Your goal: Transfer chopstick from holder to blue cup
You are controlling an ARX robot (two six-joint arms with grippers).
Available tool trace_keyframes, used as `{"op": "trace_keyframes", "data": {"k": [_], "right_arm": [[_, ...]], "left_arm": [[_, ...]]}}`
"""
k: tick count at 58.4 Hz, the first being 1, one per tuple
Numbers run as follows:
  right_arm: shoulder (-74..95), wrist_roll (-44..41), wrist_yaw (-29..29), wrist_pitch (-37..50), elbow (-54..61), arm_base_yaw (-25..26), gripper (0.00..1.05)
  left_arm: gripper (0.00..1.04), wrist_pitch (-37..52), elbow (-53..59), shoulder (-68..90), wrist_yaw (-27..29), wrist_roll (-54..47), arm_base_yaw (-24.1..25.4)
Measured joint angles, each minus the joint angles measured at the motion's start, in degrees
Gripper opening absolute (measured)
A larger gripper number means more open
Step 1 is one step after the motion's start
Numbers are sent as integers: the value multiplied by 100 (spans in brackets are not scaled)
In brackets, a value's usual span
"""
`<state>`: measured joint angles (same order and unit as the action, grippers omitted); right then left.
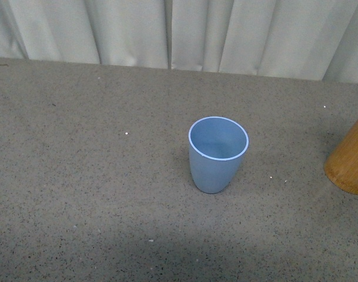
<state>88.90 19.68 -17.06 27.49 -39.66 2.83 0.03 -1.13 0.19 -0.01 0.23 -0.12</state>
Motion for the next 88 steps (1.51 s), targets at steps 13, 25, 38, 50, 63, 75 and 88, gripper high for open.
{"op": "trace_keyframes", "data": {"k": [13,25,38,50,63,75,88], "right_arm": [[-597,-129,-7,-177,0,170,3],[-1191,-26,76,-455,-37,175,3],[-1563,321,42,-625,-225,-348,3],[-1314,706,-214,-448,-308,-1451,3],[-160,1102,-407,4,-544,-2485,3],[439,1274,-459,105,-730,-2741,3],[879,1362,-518,162,-887,-2846,3]], "left_arm": [[98,0,0,0,0,0,0],[98,0,0,0,0,0,0],[98,0,0,0,0,0,0],[98,0,0,0,2,0,0],[98,0,0,0,2,0,0],[98,0,0,0,0,0,0],[98,0,0,0,0,0,0]]}}
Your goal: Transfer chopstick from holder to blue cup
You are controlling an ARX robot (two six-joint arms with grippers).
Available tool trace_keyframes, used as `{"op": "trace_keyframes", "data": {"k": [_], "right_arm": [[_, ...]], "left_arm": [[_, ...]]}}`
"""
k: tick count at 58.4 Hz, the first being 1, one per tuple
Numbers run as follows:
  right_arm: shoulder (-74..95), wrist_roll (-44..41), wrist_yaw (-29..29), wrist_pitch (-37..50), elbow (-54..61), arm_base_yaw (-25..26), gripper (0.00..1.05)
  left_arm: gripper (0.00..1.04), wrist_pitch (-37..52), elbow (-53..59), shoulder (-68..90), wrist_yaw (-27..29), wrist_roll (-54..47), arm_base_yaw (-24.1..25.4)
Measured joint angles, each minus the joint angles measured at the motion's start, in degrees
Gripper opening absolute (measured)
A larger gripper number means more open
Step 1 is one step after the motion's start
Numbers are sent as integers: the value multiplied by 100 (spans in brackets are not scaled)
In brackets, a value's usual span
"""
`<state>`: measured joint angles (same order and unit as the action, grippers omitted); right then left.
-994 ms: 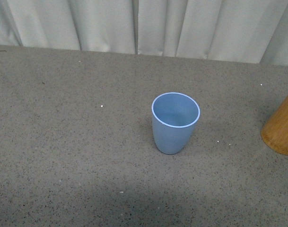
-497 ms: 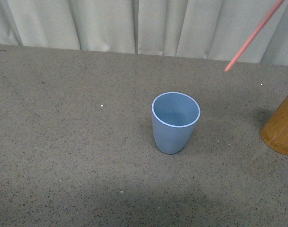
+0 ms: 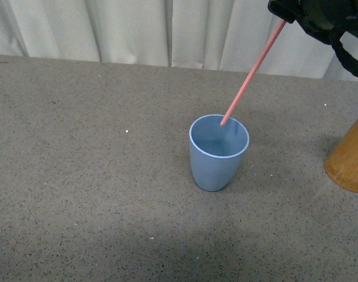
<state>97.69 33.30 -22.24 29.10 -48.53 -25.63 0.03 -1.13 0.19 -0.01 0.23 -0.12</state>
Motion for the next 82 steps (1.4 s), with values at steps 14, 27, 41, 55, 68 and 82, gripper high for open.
{"op": "trace_keyframes", "data": {"k": [14,27,41,55,68,82], "right_arm": [[155,61,-22,-20,-55,-31,3],[179,-13,-74,-162,-179,-120,11],[127,2,-17,-369,-203,-197,50],[-1193,-1816,195,2068,1633,313,56],[-5702,-3154,2055,74,4634,2422,11],[-9672,-3294,2236,-2874,4830,2549,1]], "left_arm": [[98,0,0,0,0,0,0],[98,0,0,0,0,0,0],[98,0,0,0,0,0,0],[98,0,0,0,0,0,0],[98,0,0,0,2,0,0],[98,0,0,-2,11,0,0]]}}
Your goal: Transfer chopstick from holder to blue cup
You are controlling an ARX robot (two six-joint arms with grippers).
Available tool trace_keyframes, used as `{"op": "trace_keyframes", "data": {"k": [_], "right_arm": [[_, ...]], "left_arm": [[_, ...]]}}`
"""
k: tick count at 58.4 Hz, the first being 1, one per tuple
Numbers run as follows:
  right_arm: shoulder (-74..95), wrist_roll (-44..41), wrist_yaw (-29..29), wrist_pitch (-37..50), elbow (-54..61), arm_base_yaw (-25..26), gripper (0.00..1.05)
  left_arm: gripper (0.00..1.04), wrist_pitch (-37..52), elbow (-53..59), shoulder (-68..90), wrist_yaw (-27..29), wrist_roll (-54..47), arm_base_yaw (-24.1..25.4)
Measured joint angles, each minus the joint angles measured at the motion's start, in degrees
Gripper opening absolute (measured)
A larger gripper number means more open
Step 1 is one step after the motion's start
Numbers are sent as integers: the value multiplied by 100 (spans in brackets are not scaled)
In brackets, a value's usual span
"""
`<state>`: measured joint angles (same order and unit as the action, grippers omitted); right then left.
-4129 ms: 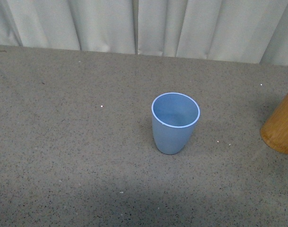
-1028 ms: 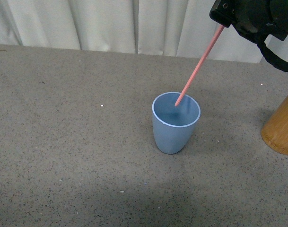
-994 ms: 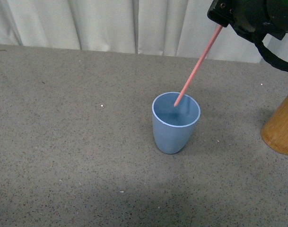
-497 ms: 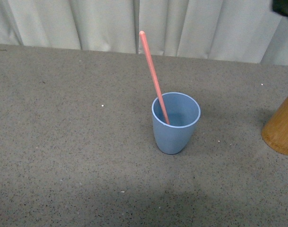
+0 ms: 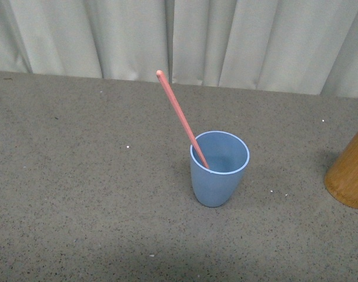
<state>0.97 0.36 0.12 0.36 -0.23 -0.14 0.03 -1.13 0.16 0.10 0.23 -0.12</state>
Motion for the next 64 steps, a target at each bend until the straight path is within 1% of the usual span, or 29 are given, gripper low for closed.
{"op": "trace_keyframes", "data": {"k": [10,11,16,18,21,24,27,41,44,48,64], "right_arm": [[-74,-13,-7,-26,0,0,1],[-74,-24,-7,-26,0,0,2],[-74,-22,-4,-26,0,0,16],[-74,-22,0,-26,0,0,23],[-74,-22,-2,-26,0,0,30],[-72,-22,-2,-26,0,0,41],[-72,-22,-4,-26,0,0,48],[-74,-22,-2,-26,0,0,90],[-74,-15,-4,-26,0,0,97],[-74,-20,-4,-26,0,0,94],[-74,-20,-4,-26,0,0,95]], "left_arm": [[98,0,0,2,-11,0,0],[98,0,0,2,-11,0,0],[98,0,0,2,-11,0,0],[98,0,0,2,-7,0,0],[98,0,0,2,-7,0,0],[98,0,0,2,-9,0,0],[98,0,0,2,-9,0,0],[98,0,0,2,-9,0,0],[98,0,0,2,-9,0,0],[98,0,0,2,-11,0,0],[98,0,0,2,-9,0,0]]}}
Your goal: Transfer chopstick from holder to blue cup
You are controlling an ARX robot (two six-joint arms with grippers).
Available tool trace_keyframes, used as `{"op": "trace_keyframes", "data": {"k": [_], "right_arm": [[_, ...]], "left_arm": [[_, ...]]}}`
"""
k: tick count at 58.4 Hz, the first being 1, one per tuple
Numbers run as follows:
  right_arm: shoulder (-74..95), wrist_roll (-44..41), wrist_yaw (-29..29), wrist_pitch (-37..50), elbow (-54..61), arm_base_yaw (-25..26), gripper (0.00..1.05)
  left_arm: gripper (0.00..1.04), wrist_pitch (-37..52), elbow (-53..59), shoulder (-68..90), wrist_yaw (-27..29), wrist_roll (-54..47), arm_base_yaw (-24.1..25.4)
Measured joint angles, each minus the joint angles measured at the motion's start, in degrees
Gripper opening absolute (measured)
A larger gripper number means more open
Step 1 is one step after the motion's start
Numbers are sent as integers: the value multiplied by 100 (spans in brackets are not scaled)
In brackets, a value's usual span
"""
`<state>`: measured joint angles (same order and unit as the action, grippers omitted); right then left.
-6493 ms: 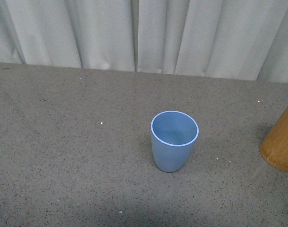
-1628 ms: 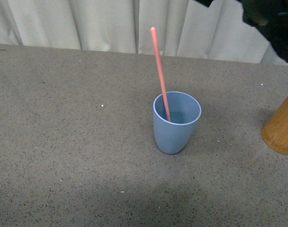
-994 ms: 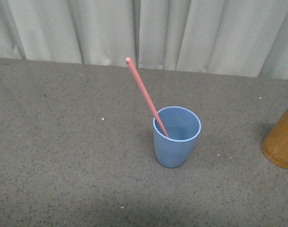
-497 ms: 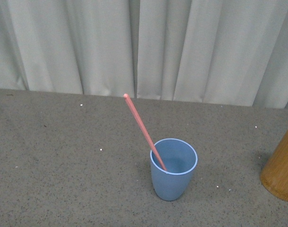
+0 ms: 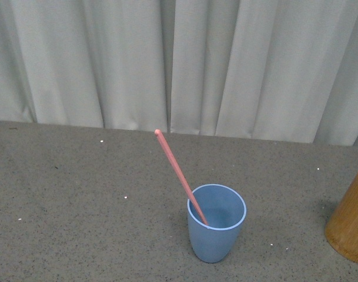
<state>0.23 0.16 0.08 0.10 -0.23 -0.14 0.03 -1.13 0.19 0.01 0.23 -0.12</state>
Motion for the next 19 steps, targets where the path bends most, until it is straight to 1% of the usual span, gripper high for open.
{"op": "trace_keyframes", "data": {"k": [19], "right_arm": [[0,0,0,0,0,0,95]], "left_arm": [[98,0,0,0,0,0,0]]}}
